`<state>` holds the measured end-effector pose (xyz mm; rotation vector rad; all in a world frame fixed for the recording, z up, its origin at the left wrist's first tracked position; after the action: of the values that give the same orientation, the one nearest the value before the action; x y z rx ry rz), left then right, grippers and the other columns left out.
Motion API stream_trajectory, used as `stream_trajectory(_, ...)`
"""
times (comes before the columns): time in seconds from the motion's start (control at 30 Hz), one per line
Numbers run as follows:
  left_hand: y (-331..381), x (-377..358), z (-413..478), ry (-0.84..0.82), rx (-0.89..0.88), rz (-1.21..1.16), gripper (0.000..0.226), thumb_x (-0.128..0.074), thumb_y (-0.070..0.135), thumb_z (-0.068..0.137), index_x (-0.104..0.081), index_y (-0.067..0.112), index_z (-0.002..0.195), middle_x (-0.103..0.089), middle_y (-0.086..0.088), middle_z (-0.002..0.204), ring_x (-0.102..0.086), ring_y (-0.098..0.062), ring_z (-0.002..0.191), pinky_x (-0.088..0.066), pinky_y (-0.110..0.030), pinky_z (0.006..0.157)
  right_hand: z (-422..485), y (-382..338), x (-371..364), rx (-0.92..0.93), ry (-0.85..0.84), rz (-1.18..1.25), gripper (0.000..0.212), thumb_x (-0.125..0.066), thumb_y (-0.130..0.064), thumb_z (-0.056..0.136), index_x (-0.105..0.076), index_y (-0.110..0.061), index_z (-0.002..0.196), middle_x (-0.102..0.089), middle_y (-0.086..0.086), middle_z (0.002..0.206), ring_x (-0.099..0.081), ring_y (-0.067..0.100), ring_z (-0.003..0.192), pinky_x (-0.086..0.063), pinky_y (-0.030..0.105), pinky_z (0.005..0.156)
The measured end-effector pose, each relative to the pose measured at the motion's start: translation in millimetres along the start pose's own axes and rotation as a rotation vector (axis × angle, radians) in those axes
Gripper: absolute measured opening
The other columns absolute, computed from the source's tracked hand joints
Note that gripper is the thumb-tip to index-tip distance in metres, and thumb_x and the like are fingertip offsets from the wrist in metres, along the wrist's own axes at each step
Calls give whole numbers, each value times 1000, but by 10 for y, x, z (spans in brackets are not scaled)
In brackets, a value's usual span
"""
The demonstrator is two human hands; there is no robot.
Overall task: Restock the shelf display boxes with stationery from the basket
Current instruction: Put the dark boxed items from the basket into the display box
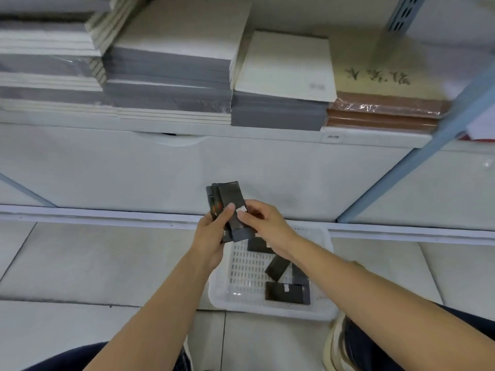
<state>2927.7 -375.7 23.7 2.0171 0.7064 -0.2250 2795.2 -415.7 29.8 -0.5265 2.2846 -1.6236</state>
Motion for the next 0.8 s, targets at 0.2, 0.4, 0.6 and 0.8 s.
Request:
stream_trajectory(0.2, 438, -253, -270, 38, -144, -11, 22, -66, 23, 90, -67, 10, 108, -75, -7, 97, -71, -18, 83, -56, -26, 66, -131, -538, 44, 168, 132, 9, 25, -64, -14, 93, -64, -17, 118, -64, 9, 96, -64, 20, 89, -53, 23, 74)
stream_trajectory(0.4, 874, -440, -470, 94, -255, -18, 7, -61, 21, 95, -64, 14, 94, -71, -5, 85, -63, -21, 76, -50, -32, 69, -345, -960, 49, 269, -29, -108, 38, -60, -16, 96, -55, -25, 132, -57, 1, 120, -60, 6, 89, -47, 13, 65)
stream_trajectory(0.6, 1287, -591, -677, 66, -386, 74, 9, -64, 21, 93, -65, 13, 96, -71, -6, 90, -66, -21, 82, -52, -32, 74, -609, -1329, -9, 547, -65, -498, 70, -78, -9, 79, -44, -20, 140, -37, 1, 135, -47, 5, 111, -43, 8, 80)
stream_trajectory(0.8, 1748, -613, -940, 52, -518, 180, 23, -68, 31, 89, -63, 10, 96, -61, -5, 79, -55, -16, 64, -44, -30, 65, -805, -1819, 32, 720, 151, -367, 23, -57, -13, 96, -68, -18, 115, -65, -8, 107, -61, 9, 96, -49, 22, 81)
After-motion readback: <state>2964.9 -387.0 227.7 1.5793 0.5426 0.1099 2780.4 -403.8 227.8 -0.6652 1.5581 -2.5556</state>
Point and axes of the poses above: each hand's wrist, its own z-axis towards the middle knuckle, its own x-axis out of the back of the hand, y = z × x, the point moved 1 cm from there along z, towards the middle knuckle
